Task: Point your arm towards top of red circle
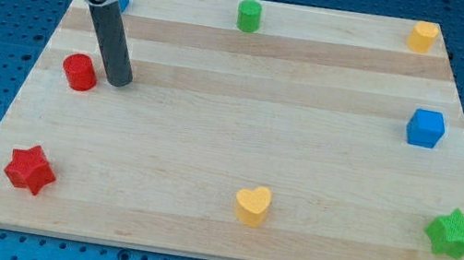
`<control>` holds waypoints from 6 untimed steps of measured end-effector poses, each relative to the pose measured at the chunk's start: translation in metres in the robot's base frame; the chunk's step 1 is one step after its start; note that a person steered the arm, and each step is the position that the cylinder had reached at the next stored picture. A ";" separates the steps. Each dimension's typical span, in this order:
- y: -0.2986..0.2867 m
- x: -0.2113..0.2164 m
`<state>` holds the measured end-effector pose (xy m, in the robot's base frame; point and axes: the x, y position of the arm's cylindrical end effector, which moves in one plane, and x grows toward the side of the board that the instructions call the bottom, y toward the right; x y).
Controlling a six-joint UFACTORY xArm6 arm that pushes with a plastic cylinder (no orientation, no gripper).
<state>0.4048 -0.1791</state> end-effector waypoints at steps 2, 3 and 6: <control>-0.001 -0.036; -0.008 -0.048; -0.033 -0.048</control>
<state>0.3571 -0.2120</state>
